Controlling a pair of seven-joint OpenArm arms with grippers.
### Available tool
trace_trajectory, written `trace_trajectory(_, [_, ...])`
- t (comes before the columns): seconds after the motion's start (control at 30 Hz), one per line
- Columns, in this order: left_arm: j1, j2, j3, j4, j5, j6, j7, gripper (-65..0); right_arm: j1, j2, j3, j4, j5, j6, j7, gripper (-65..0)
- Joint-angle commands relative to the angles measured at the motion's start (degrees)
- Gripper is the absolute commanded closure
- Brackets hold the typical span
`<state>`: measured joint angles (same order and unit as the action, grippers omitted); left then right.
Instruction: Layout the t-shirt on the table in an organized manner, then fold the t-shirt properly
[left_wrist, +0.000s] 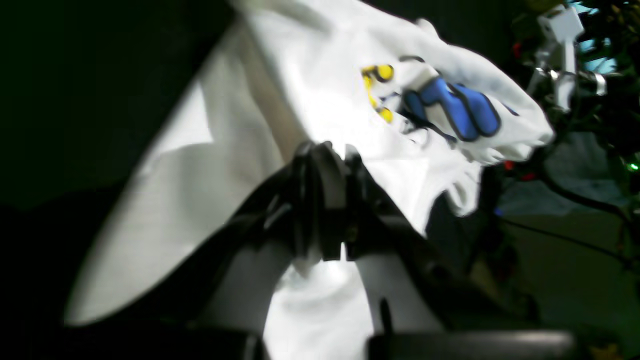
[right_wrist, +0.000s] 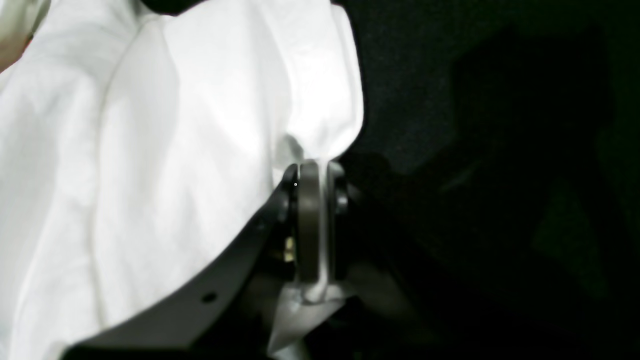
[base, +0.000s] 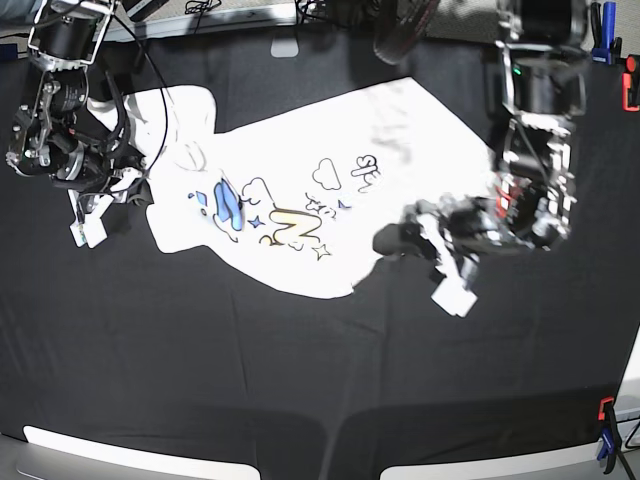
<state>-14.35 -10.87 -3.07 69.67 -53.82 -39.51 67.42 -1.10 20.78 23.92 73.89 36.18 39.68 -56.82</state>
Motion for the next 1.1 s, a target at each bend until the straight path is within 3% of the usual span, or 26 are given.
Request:
trace_trajectory(0.0, [-2.0,-0.9,-0.1,0.8,-1.8,-0.5,-1.0,0.0,0.5,0.8,0.0,0.6,0.0,0.3,-0.3,0.0])
trace_trajectory(0.3, [-7.0,-7.9,-0.1,0.8,-2.2,-0.5,-2.1,0.0,5.9,1.1,0.1,0.6,-0.3,0.3,0.2,0.0])
trace_trajectory(0.57, [-10.8,-12.5,-0.1,0.8,-1.2,-0.5,-9.9,0.0,15.7,1.2,0.1,0.6,-4.8,0.3,0.0,0.0])
trace_trajectory(0.83, [-12.8,-13.3,-0.2,0.8,7.0,-0.5,-12.2,0.0,24.0,2.1,0.0,0.6,-4.7,0.3,0.0,0.0])
trace_trajectory(1.07, [-12.8,-13.3,-0.2,0.8,9.9,-0.5,-11.8,0.0,26.5,7.7,0.0,0.6,-4.7,0.3,0.0,0.0])
